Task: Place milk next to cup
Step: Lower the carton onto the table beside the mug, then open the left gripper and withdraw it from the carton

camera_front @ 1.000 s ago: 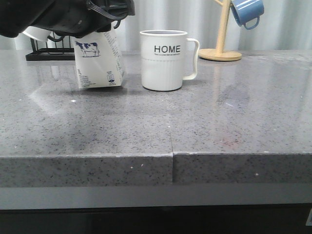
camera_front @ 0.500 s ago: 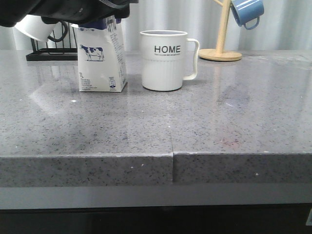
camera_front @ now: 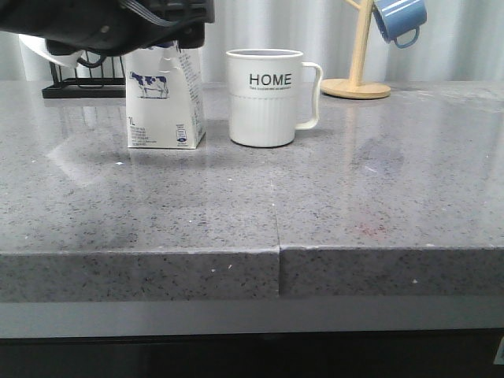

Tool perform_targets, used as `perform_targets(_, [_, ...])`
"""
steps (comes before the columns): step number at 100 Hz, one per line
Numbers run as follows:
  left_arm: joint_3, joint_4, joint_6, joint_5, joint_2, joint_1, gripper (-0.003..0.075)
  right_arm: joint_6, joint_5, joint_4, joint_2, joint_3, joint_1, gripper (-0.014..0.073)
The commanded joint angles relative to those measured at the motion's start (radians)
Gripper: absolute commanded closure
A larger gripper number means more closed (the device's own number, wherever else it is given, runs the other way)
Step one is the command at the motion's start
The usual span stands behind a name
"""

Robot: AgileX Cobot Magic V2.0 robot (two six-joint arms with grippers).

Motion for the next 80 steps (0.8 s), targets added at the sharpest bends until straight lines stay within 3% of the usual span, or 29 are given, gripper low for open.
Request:
perform_targets(1, [0.011, 0.028, 0.002, -0.061, -0.087, -0.015, 0.0039, 0.000, -0.072, -0.012, 0.002, -0.025, -0.005, 0.0715])
perform_targets(38, [0.214, 0.154, -0.005, -0.051, -0.345, 0.040, 0.0050, 0.000, -0.072, -0.012, 0.002, -0.025, -0.005, 0.0715])
perform_targets(51, [0.263, 0.261, -0.083, 0.026, -0.437, 0.148, 0.0050, 0.000, -0.072, -0.012, 0.002, -0.025, -0.005, 0.0715])
perform_targets(80, [0.281, 0.592, -0.323, 0.379, -0.603, 0.480, 0.0050, 0.000, -0.072, -0.012, 0.002, -0.025, -0.005, 0.0715])
